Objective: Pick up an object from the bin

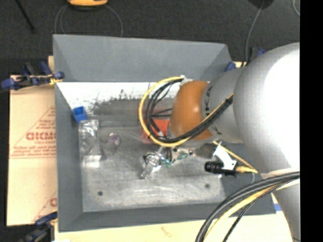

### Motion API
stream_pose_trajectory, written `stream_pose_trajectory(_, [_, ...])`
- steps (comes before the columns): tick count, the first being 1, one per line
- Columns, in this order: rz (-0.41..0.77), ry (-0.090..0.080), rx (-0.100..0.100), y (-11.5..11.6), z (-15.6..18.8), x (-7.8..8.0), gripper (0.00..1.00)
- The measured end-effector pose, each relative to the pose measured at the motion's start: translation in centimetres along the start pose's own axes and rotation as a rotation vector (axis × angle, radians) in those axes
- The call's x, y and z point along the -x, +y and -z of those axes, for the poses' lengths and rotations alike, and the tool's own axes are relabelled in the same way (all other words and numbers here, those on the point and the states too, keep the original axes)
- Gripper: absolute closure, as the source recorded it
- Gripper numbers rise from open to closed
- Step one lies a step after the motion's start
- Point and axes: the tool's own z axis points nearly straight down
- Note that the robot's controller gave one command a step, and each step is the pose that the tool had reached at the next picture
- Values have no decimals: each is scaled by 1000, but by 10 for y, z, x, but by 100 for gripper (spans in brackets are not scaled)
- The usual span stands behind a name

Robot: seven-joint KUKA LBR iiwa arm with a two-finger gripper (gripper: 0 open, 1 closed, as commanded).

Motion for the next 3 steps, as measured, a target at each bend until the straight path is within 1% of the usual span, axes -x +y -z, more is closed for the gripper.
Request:
stream_pose_trajectory(1, [1,-4,3,1,2,1,100])
stream_pose_trajectory(2, [5,7,-5,1,20,3,100])
stream_pose_trajectory(3, [11,4,-3,2,87,6,100])
